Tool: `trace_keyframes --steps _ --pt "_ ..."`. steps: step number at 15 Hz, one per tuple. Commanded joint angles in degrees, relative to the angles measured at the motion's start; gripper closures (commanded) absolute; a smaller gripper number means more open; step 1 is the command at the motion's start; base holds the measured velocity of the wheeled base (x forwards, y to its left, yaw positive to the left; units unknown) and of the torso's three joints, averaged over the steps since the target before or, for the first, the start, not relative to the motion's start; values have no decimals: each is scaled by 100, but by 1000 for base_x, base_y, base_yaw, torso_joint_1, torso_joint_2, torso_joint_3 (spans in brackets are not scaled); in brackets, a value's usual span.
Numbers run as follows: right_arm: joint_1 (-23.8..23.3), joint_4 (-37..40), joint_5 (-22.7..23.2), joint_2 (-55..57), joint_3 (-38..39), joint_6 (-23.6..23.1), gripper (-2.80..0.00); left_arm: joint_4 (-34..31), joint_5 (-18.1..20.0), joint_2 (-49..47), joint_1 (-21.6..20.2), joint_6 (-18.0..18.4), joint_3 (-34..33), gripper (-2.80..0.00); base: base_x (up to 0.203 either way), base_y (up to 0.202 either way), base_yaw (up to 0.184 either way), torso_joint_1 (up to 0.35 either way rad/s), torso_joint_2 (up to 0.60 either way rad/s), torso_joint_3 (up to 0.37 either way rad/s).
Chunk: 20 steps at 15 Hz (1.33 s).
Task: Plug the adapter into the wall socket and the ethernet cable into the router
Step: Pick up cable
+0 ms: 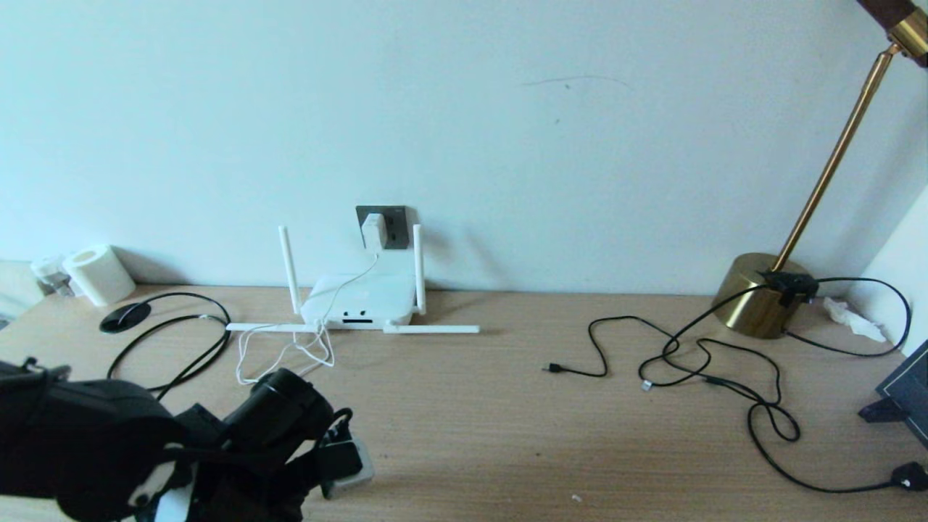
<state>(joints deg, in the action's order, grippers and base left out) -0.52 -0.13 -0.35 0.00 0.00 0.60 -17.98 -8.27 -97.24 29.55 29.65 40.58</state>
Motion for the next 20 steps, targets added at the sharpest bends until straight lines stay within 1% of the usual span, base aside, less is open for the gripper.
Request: trace_keyframes --steps 1,2,3,10,15,17,18,20 --pt "0 -4 -1 9 0 2 0 6 18 -23 -2 15 -42 -280 0 0 0 0 0 0" --pt "0 -4 -1 9 0 2 0 8 27 -23 -2 15 -86 -280 0 0 0 0 0 0" --pt "0 -4 -1 9 0 2 0 14 27 -23 -2 15 -103 0 0 0 0 0 0 0" --pt "0 -4 -1 9 0 2 0 23 75 -35 -19 15 -204 0 0 0 0 0 0 0" --pt "0 -4 -1 9 0 2 0 400 188 -34 -19 9 -386 0 0 0 0 0 0 0" --pt "0 -4 -1 9 0 2 0 375 222 172 -19 24 -161 0 0 0 0 0 0 0" --pt "0 -4 -1 9 0 2 0 349 270 258 -8 108 122 0 0 0 0 0 0 0" --pt "0 -4 -1 9 0 2 0 318 374 322 11 434 782 0 0 0 0 0 0 0"
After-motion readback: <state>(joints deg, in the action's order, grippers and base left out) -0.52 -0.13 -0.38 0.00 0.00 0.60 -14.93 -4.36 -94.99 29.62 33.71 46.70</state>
